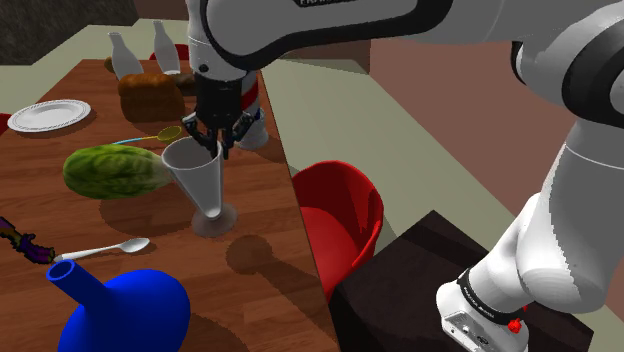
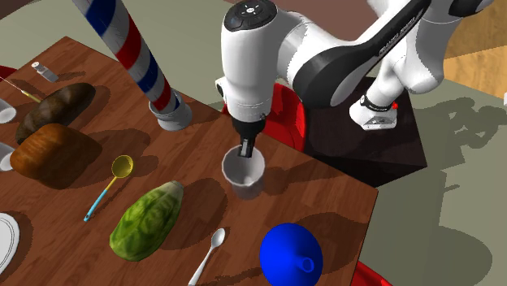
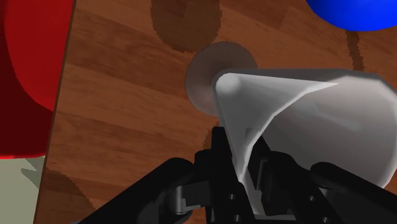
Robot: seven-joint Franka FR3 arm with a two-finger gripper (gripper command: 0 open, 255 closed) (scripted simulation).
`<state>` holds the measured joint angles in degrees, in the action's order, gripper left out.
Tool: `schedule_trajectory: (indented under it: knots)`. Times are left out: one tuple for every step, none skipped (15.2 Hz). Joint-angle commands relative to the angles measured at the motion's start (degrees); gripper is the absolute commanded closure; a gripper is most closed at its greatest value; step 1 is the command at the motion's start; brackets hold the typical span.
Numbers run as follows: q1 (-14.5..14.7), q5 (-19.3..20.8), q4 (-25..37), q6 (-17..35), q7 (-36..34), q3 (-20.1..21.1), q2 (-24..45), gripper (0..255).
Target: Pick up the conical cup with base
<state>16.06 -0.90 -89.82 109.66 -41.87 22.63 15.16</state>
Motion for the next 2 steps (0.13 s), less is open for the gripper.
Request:
schedule_trajectory:
  knots:
    - [0.0, 0.0, 0.9, -0.9, -0.1, 0.0, 0.0, 255]
    - [0.0, 0.0, 0.9, -0.9, -0.1, 0.0, 0.0, 255]
